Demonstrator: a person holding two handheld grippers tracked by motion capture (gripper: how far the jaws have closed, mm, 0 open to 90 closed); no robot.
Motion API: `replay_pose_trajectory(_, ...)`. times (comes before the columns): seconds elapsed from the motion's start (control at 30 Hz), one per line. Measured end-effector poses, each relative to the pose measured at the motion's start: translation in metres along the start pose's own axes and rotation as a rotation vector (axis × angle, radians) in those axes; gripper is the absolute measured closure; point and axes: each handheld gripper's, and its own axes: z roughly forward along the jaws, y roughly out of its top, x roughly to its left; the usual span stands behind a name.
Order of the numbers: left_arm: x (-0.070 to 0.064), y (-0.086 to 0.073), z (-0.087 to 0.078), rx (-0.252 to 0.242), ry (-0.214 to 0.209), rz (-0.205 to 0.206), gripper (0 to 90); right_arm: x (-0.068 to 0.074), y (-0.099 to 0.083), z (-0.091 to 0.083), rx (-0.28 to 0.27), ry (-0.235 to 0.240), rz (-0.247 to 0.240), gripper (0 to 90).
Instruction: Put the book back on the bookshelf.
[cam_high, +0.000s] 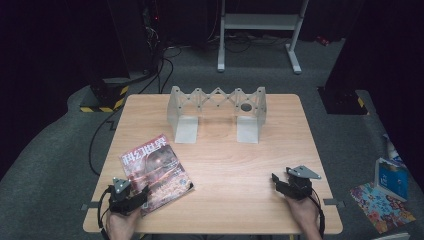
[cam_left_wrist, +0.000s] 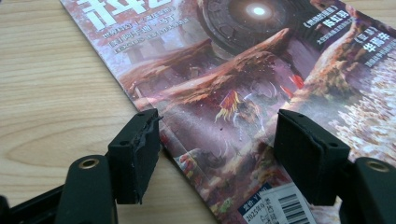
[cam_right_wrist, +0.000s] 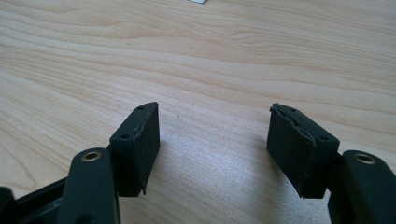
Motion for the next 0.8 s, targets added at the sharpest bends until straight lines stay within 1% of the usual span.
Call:
replay_pose_trajectory(0.27,-0.016,-0.001,-0.004,0.024,-0.012,0.014,31.3,0.000,0.000,0.000,0.000,0.000,-0.001,34.6)
replay_pose_trajectory(0.47,-0.026,-0.004,-0.008,0.028,-0.010,0.032,31.8,0.000,0.000,0.000,0.000,0.001,-0.002,34.6)
replay_pose_trajectory(0.5,-0.027,-0.004,-0.008,0.028,-0.011,0.030,31.9,0.000,0.000,0.000,0.000,0.001,-0.002,34.6)
replay_pose_trajectory(0.57,-0.029,-0.005,-0.009,0.032,-0.011,0.041,31.9,0.000,0.000,0.000,0.000,0.000,-0.001,34.6)
replay_pose_trajectory(0.6,-0.031,-0.005,-0.009,0.032,-0.011,0.037,31.9,0.000,0.000,0.000,0.000,0.001,-0.001,34.6)
replay_pose_trajectory(0.63,-0.032,-0.005,-0.010,0.034,-0.010,0.046,31.9,0.000,0.000,0.000,0.000,0.001,-0.002,34.6)
replay_pose_trajectory(0.8,-0.040,-0.008,-0.011,0.023,-0.014,0.054,31.9,0.000,0.000,0.000,0.000,0.001,-0.001,34.6)
